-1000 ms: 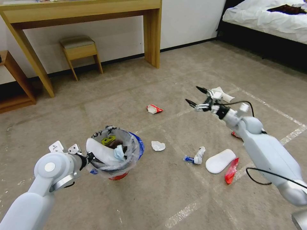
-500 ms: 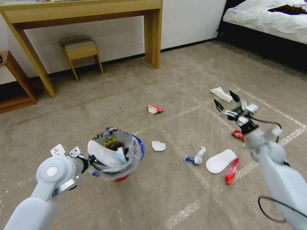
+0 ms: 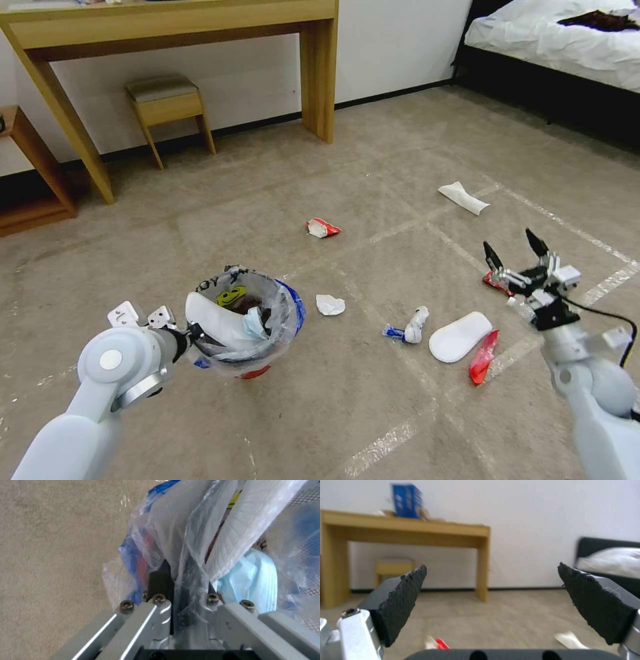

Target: Pick up the trash bin and place the garbage on the floor into it.

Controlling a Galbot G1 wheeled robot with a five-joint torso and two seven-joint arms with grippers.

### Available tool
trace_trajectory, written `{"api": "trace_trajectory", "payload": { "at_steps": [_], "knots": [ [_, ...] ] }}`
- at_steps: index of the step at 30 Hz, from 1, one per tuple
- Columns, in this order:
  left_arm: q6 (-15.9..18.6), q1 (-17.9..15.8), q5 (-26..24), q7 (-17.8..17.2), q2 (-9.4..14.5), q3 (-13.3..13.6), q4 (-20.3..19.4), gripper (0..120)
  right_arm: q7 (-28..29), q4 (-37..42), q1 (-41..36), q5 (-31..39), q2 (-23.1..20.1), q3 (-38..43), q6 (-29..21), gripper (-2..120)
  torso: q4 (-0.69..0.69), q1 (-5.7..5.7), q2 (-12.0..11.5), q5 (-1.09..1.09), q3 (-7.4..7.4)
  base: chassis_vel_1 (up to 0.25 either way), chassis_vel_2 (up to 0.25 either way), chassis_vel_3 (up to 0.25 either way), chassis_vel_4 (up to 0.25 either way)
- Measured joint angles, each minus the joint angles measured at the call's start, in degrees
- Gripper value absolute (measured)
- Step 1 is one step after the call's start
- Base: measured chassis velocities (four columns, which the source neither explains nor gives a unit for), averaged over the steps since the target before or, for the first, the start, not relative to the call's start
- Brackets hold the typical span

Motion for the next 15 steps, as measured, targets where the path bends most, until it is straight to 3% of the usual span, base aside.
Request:
{"api": "trace_trajectory", "payload": {
  "at_steps": [6, 12, 15],
  "knots": [
    [0.04, -0.3, 0.01, 0.22, 0.06, 0.13, -0.05, 4, 4.51, -3.22, -0.42, -2.93, -0.5, 0.11, -3.69, 100, -0.01, 0.01, 0.0, 0.01, 0.0, 0.0, 0.0, 0.0, 0.0],
    [0.07, -0.25, 0.03, 0.44, 0.23, -0.06, -0.05, 4, 7.43, -10.31, 3.16, -5.71, -2.91, -3.37, -5.96, 100, 0.02, 0.01, 0.0, 0.01, 0.01, 0.0, 0.0, 0.0, 0.0],
    [0.07, -0.09, 0.03, 0.45, 0.25, -0.11, -0.1, 4, 11.61, -14.1, 5.84, -7.75, -4.58, -6.55, -8.1, 100, 0.02, 0.01, 0.0, 0.0, 0.01, 0.0, 0.0, 0.0, 0.0]
  ]
}}
